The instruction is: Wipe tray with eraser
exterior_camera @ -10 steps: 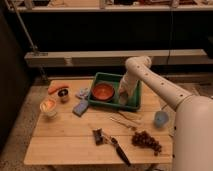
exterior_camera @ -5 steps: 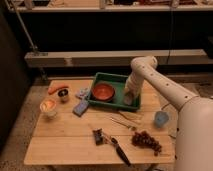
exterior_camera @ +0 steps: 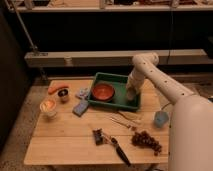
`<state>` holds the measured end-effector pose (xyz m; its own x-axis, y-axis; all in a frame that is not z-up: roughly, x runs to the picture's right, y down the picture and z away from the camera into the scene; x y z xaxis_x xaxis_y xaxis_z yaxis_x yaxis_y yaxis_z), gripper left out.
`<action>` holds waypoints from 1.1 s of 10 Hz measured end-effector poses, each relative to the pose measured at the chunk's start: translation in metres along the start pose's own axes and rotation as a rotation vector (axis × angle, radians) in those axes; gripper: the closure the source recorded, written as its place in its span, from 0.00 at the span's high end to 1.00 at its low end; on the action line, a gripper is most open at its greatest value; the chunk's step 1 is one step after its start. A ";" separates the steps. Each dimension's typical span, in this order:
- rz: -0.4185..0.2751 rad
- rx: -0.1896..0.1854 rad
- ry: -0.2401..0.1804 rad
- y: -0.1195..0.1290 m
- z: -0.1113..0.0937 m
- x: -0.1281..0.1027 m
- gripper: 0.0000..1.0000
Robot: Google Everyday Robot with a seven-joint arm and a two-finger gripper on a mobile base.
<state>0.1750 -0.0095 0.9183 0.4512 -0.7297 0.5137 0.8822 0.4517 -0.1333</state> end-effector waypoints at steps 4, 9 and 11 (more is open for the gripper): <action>-0.021 0.023 0.000 -0.022 0.001 -0.001 0.00; -0.083 0.068 -0.036 -0.060 0.005 -0.022 0.00; -0.093 0.074 -0.045 -0.060 0.005 -0.027 0.00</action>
<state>0.1094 -0.0144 0.9165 0.3596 -0.7471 0.5590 0.9069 0.4208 -0.0209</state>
